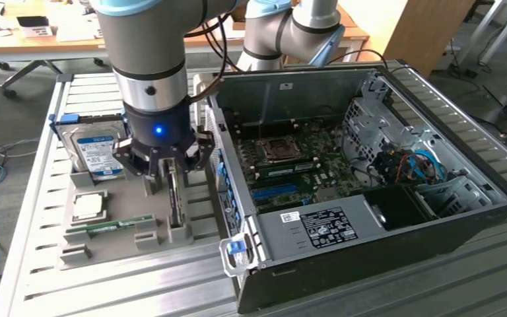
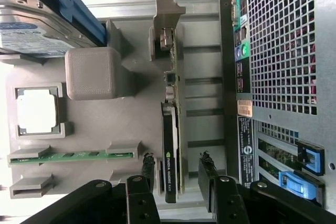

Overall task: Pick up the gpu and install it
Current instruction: 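Pick up the gpu and move the gpu toward the slot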

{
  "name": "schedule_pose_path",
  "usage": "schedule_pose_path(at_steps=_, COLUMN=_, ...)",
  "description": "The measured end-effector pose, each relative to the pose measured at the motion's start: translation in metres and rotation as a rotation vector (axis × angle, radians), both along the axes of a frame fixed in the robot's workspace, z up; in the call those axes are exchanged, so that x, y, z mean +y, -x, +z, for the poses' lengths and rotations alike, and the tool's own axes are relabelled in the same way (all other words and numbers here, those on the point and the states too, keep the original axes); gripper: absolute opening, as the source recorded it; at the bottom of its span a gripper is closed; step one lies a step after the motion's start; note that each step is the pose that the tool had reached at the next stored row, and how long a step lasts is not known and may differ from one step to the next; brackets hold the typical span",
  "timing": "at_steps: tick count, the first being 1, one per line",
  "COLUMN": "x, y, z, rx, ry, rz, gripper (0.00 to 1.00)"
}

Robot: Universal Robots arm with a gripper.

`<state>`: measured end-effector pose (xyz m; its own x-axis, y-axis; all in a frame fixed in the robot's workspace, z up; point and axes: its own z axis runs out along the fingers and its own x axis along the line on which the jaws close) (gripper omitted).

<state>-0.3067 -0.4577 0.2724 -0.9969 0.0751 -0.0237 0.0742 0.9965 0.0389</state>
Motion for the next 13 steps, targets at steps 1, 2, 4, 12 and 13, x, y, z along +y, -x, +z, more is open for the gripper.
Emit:
schedule_pose_path(at_steps=1, x=0.0, y=0.0, z=-0.0009, rx=0.0, ry=0.0006, rz=0.0, gripper=0.47)
schedule_pose_path(at_steps=2, x=0.0, y=0.0, z=-0.001, rx=0.0002, ry=0.0008, rz=0.0, gripper=0.47)
schedule_pose_path(at_steps=4, x=0.0, y=0.0, z=-0.001, rx=0.0002, ry=0.0009, rz=0.0, gripper=0.47)
schedule_pose_path(at_steps=12, x=0.002, y=0.0, z=-0.0052, rx=-0.0001, ry=0.0007, rz=0.0, gripper=0.47)
schedule_pose_path(at_steps=13, x=0.0026, y=0.0001, z=-0.0062, rx=0.0, ry=0.0007, rz=0.0, gripper=0.47)
